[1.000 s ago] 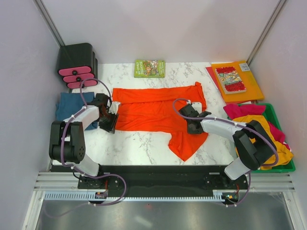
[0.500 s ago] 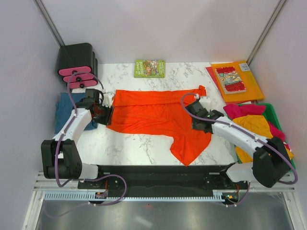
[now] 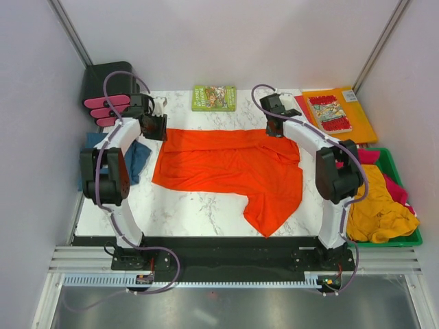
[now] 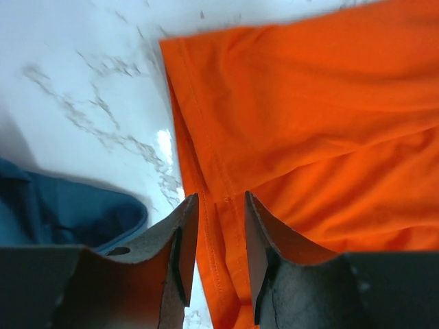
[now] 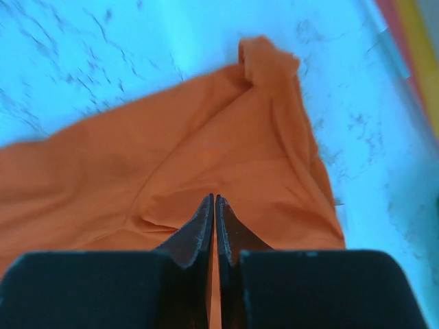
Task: Fold and stack the t-shirts
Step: Fold the flattened tshirt in 1/3 of the way
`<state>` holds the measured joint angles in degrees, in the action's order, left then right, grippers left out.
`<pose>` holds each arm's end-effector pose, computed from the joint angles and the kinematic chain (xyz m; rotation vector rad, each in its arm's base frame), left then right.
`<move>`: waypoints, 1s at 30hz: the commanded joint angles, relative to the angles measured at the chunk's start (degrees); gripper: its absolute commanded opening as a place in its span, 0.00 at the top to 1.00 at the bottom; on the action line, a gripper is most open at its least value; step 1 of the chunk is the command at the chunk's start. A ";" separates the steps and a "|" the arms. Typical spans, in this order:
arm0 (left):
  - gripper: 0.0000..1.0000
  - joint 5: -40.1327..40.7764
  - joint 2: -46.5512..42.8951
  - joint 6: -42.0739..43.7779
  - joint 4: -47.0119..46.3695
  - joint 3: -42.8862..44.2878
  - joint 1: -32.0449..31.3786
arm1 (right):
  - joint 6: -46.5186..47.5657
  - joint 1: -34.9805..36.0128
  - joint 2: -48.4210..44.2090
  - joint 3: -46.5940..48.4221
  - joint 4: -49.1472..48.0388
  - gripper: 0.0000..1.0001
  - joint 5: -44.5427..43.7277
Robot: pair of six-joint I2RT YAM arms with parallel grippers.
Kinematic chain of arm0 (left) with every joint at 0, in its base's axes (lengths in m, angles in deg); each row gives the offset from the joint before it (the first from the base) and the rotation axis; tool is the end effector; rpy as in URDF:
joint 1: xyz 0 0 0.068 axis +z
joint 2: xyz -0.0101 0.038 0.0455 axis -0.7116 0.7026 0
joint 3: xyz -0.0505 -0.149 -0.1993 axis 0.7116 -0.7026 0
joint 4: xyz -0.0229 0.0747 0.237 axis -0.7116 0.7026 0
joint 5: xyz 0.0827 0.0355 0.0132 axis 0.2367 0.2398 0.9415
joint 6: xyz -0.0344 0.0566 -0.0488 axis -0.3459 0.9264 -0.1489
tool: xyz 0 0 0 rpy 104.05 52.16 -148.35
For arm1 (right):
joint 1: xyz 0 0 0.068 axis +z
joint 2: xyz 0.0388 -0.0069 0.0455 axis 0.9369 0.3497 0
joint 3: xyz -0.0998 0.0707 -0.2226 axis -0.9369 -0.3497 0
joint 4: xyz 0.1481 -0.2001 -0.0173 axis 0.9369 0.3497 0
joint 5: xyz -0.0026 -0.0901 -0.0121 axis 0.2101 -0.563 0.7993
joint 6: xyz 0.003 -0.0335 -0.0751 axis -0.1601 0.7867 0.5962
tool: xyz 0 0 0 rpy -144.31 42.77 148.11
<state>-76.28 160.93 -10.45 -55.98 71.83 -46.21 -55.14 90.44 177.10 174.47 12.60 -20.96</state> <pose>0.4129 -0.0216 0.2001 0.2977 2.4558 -0.2131 0.4157 0.1227 0.2043 0.3512 2.3236 -0.1998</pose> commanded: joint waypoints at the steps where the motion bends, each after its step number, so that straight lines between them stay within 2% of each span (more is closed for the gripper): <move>1: 0.60 -1.37 4.00 -1.55 1.64 2.83 -0.83 | -0.12 0.36 2.82 2.88 1.25 0.92 1.77; 4: 0.60 -3.04 6.28 -1.72 1.38 3.97 -1.00 | -0.03 0.45 2.03 0.61 0.12 0.92 2.30; 7: 0.60 -4.36 7.77 -1.81 0.94 4.76 -1.62 | -0.03 0.45 0.01 -2.72 -0.77 0.88 2.47; 11: 0.59 -4.89 9.01 -2.34 0.59 5.81 -2.58 | 0.32 0.63 -2.10 -6.34 -0.77 0.72 3.27; 14: 0.59 -4.89 9.54 -2.69 0.41 5.73 -3.11 | 0.41 0.71 -3.33 -9.59 -0.68 0.65 3.09; 21: 0.59 -4.62 9.89 -2.60 0.41 5.29 -3.90 | 0.15 0.72 -4.30 -17.06 -3.58 0.64 3.62; 30: 0.59 -3.66 9.28 -2.16 0.41 3.62 -4.08 | -0.56 0.71 -3.15 -18.03 -6.48 0.65 5.46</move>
<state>-79.36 170.42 -11.46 -54.34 75.54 -50.01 -55.03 90.81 174.89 156.96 9.51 -16.61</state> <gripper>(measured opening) 0.405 0.349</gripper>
